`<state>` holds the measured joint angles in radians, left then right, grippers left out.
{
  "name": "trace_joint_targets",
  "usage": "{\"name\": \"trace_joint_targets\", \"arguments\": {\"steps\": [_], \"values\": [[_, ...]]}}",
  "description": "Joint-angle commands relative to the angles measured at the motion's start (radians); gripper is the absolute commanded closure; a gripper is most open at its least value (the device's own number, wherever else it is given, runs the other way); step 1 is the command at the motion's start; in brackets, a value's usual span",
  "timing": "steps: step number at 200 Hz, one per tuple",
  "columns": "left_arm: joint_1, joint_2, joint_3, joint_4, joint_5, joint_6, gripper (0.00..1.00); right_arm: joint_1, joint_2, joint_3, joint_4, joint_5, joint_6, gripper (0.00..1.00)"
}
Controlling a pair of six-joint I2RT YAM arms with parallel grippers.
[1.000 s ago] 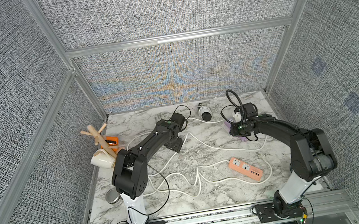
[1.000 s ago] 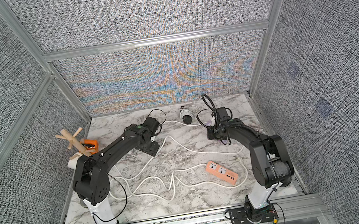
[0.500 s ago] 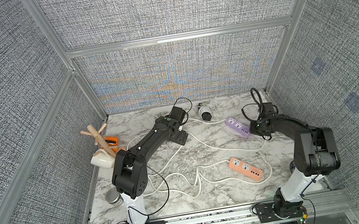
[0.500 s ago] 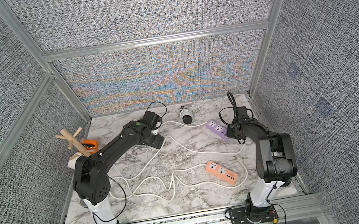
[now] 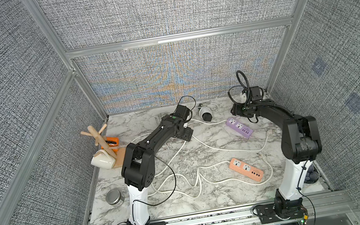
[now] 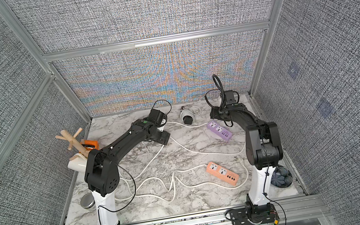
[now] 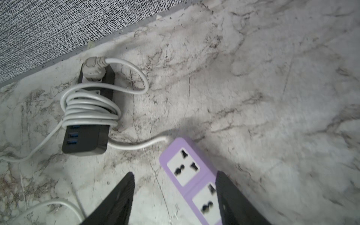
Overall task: Unwrap the cord wrapped around the power strip
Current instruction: Move the socket to the center of the board.
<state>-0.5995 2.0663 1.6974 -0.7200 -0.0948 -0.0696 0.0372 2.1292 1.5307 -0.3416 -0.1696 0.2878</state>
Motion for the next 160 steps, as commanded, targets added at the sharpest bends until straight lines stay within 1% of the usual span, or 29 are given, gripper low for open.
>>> {"name": "trace_joint_targets", "arguments": {"steps": [1, 25, 38, 48, 59, 83, 96, 109, 132, 146, 160], "values": [[-0.002, 0.025, -0.008, 0.019, 0.017, 0.026, 0.21, 0.015, 0.080, 0.093, -0.009, 0.027, -0.038, 0.33], [-0.002, 0.021, -0.052, 0.025, 0.017, 0.036, 0.24, 0.032, 0.177, 0.201, -0.085, 0.048, -0.075, 0.36], [-0.002, 0.013, -0.076, 0.030, 0.024, 0.033, 0.28, 0.039, 0.216, 0.242, -0.127, 0.065, -0.086, 0.37], [-0.002, 0.009, -0.088, 0.025, 0.030, 0.029, 0.32, 0.045, 0.234, 0.253, -0.140, 0.069, -0.087, 0.39], [-0.002, 0.003, -0.105, 0.021, 0.037, 0.027, 0.35, 0.047, 0.240, 0.252, -0.143, 0.075, -0.082, 0.45], [-0.003, -0.018, -0.142, 0.001, 0.060, 0.038, 0.39, 0.057, 0.238, 0.249, -0.165, 0.102, -0.092, 0.51], [-0.010, -0.031, -0.168, -0.013, 0.079, 0.066, 0.39, 0.065, 0.238, 0.248, -0.189, 0.113, -0.113, 0.53], [-0.017, -0.043, -0.187, -0.036, 0.064, 0.091, 0.39, 0.071, 0.239, 0.243, -0.210, 0.117, -0.140, 0.54], [-0.017, -0.071, -0.219, -0.063, 0.027, 0.098, 0.38, 0.072, 0.240, 0.231, -0.250, 0.118, -0.179, 0.58], [-0.017, -0.128, -0.228, -0.067, 0.011, 0.098, 0.34, 0.072, 0.236, 0.218, -0.271, 0.116, -0.197, 0.60], [-0.017, -0.161, -0.216, -0.081, -0.007, 0.097, 0.25, 0.074, 0.220, 0.190, -0.283, 0.117, -0.213, 0.61]]}}
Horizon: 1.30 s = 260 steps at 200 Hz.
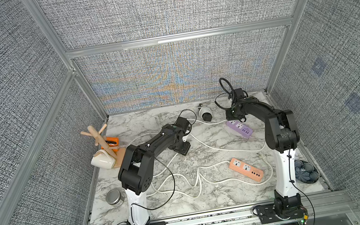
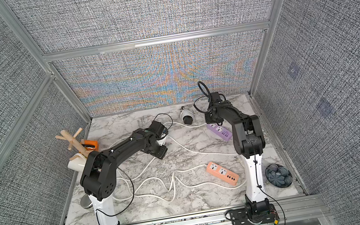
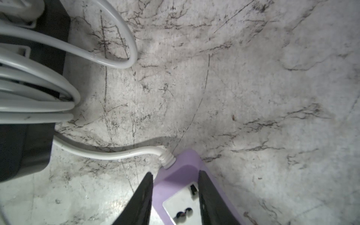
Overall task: Unwrap the cord wrapped around the power strip
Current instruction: Move the socket to the center of the board.
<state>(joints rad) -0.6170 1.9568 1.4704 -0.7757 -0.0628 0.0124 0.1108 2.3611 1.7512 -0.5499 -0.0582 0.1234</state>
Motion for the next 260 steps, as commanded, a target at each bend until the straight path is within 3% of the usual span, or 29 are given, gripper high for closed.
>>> {"name": "trace_joint_targets", "arguments": {"steps": [1, 27, 80, 117, 155, 202, 260], "values": [[0.000, -0.053, 0.013, -0.027, -0.040, 0.016, 0.25, 0.000, -0.014, -0.034, -0.074, 0.006, -0.050, 0.61], [0.000, -0.098, 0.064, -0.055, -0.064, 0.016, 0.14, 0.005, -0.090, -0.152, -0.044, -0.005, -0.085, 0.62], [0.008, -0.105, 0.172, -0.061, -0.098, 0.009, 0.11, -0.001, -0.234, -0.298, -0.001, -0.061, -0.069, 0.65], [0.008, -0.117, 0.177, -0.055, -0.097, -0.016, 0.11, -0.028, -0.291, -0.243, 0.086, -0.053, 0.111, 0.69], [0.014, -0.145, 0.145, -0.048, -0.119, -0.024, 0.12, -0.039, -0.155, -0.075, 0.067, -0.026, 0.203, 0.72], [0.017, -0.174, 0.131, -0.036, -0.134, -0.035, 0.14, 0.002, 0.017, 0.117, -0.094, 0.024, 0.108, 0.73], [0.051, -0.104, 0.197, -0.019, -0.115, -0.040, 0.16, 0.051, -0.047, -0.067, -0.094, -0.004, -0.053, 0.74]]}}
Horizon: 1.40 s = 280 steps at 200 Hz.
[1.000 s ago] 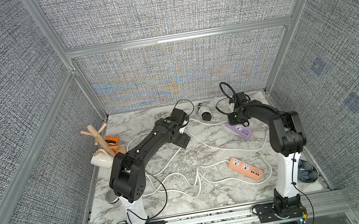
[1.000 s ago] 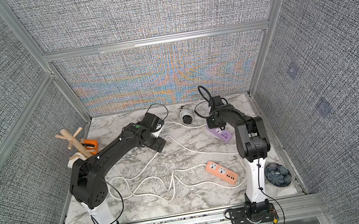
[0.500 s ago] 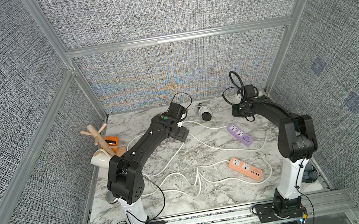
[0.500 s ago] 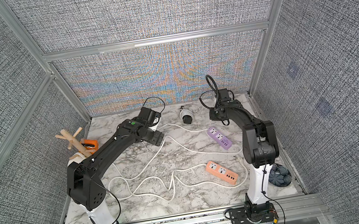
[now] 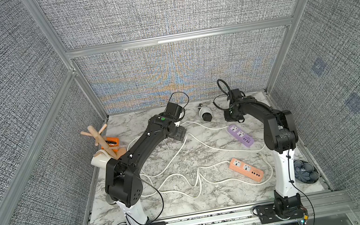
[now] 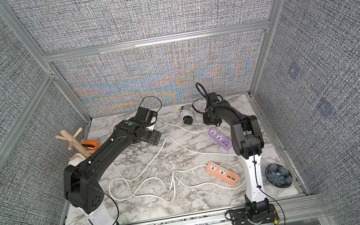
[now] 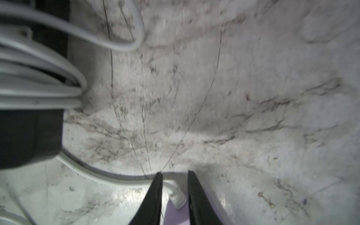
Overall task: Unwrap the cord wrapped around the power strip
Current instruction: Move the socket to the center of the board, then adjust the power cord at the center of the board.
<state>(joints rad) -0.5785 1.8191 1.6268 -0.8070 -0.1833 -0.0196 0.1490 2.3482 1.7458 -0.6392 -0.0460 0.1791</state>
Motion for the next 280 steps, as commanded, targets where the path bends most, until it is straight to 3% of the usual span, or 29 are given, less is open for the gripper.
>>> {"name": "trace_joint_targets", "arguments": {"steps": [1, 51, 104, 139, 187, 232, 280], "values": [[0.013, 0.036, 0.044, 0.012, 0.005, -0.008, 0.16, 0.015, -0.037, -0.067, -0.004, -0.017, -0.112, 0.74], [0.025, 0.100, 0.121, 0.037, 0.019, -0.024, 0.20, 0.054, -0.179, -0.317, -0.008, -0.081, -0.249, 0.74], [0.043, 0.242, 0.223, 0.070, 0.075, -0.096, 0.27, 0.081, -0.296, -0.483, 0.016, -0.266, -0.306, 0.75], [0.080, 0.311, 0.236, 0.119, 0.114, -0.114, 0.35, 0.053, -0.385, -0.511, 0.120, -0.308, -0.153, 0.74], [0.138, 0.478, 0.351, 0.038, 0.188, -0.135, 0.40, 0.041, -0.507, -0.585, 0.328, -0.385, 0.086, 0.63], [0.183, 0.502, 0.273, 0.026, 0.188, -0.164, 0.42, 0.047, -0.514, -0.570, 0.414, -0.368, 0.182, 0.52], [0.195, 0.398, 0.031, 0.099, 0.197, -0.194, 0.44, 0.060, -0.516, -0.539, 0.466, -0.264, 0.254, 0.50]]}}
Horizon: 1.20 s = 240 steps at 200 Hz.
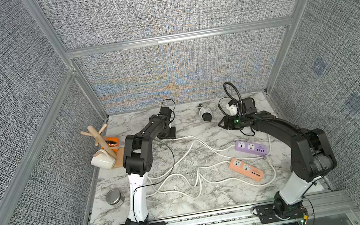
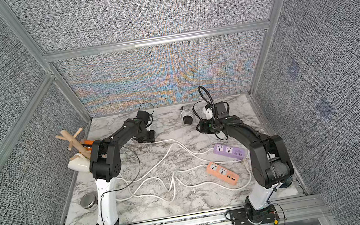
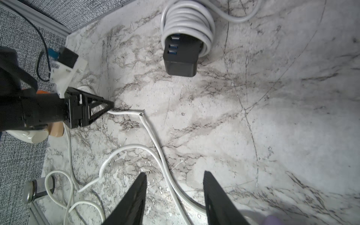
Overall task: Unwrap the cord wrapped around the power strip
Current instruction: Adjust the power cord at the center of the board, then move the power strip to the center of the board.
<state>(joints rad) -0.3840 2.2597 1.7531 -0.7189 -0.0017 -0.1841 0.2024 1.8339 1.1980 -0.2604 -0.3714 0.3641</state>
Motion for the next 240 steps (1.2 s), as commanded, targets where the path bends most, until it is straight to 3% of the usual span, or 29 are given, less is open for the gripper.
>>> {"name": "trace_joint_targets", "arguments": {"steps": [1, 26, 63, 88, 122, 153, 183, 240], "values": [[0.000, -0.046, -0.102, 0.014, 0.018, -0.031, 0.44, 0.008, -0.001, 0.009, 0.090, 0.061, 0.070, 0.50], [0.001, -0.119, -0.240, 0.052, 0.050, -0.057, 0.45, 0.016, 0.030, 0.038, 0.121, 0.069, 0.105, 0.50], [0.000, -0.238, -0.381, 0.055, 0.001, -0.088, 0.45, 0.041, 0.126, 0.146, 0.099, 0.072, 0.088, 0.49], [0.000, -0.300, -0.445, 0.079, 0.011, -0.115, 0.44, 0.055, 0.201, 0.237, 0.079, 0.078, 0.075, 0.41], [0.000, -0.374, -0.404, 0.057, -0.012, -0.105, 0.25, 0.063, 0.296, 0.351, 0.066, 0.086, 0.071, 0.23], [0.001, -0.463, -0.368, 0.077, 0.055, -0.089, 0.01, 0.078, 0.415, 0.493, -0.003, 0.112, 0.061, 0.16], [0.001, -0.532, -0.371, 0.114, 0.135, -0.085, 0.00, 0.089, 0.523, 0.619, -0.090, 0.138, 0.054, 0.14], [0.001, -0.589, -0.402, 0.167, 0.195, -0.109, 0.00, 0.092, 0.635, 0.683, -0.119, 0.129, 0.084, 0.14]]}}
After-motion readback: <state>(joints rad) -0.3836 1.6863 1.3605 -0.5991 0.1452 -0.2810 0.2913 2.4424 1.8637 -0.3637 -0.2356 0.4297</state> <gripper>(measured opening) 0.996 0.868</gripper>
